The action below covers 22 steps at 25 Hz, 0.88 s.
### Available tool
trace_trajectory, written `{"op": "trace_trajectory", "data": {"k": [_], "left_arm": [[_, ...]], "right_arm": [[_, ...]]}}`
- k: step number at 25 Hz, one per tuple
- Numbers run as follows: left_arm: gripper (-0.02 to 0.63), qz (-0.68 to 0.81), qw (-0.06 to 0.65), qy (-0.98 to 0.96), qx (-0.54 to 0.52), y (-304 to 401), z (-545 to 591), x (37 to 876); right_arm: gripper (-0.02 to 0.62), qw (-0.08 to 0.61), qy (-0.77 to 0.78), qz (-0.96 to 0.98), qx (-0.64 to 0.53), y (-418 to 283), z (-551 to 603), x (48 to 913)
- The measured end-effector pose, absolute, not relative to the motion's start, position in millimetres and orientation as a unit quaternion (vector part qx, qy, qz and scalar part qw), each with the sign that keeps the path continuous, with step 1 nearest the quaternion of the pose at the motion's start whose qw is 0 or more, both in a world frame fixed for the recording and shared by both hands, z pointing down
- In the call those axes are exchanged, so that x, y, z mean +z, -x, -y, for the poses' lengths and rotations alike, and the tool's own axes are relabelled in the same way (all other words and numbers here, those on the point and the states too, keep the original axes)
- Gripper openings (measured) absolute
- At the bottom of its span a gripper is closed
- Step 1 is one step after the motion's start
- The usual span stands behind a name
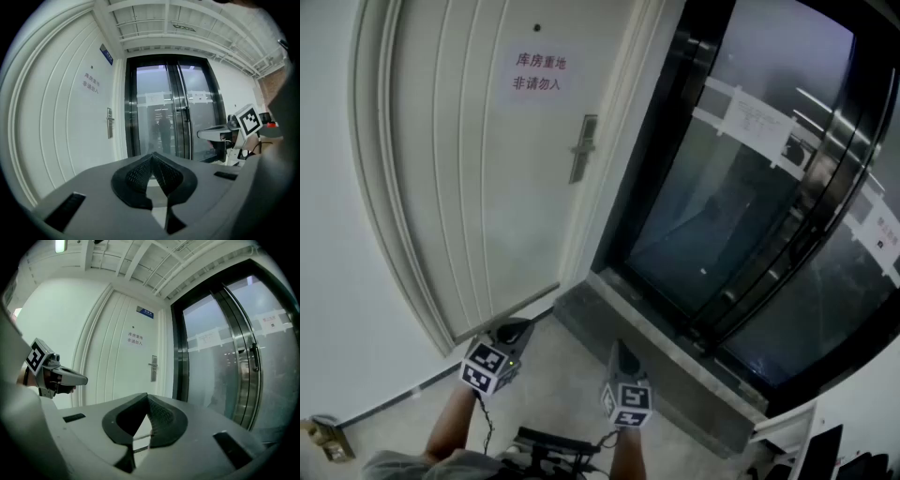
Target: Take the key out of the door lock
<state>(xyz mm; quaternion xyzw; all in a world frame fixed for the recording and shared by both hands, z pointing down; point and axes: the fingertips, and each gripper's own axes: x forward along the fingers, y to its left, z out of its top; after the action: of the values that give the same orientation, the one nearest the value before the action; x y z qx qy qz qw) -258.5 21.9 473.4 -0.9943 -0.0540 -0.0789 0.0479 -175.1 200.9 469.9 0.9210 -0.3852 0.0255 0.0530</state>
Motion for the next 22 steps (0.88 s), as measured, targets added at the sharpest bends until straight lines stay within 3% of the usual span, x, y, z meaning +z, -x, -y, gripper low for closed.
{"op": "trace_trajectory", "data": {"k": [22], "left_arm": [[0.005, 0.028, 0.044, 0.995, -0.087, 231.4, -50.4, 488.9]], "right_arm": [[0.005, 0.025, -0.915, 0.401, 0.027, 145.5, -231.5, 484.4]]}}
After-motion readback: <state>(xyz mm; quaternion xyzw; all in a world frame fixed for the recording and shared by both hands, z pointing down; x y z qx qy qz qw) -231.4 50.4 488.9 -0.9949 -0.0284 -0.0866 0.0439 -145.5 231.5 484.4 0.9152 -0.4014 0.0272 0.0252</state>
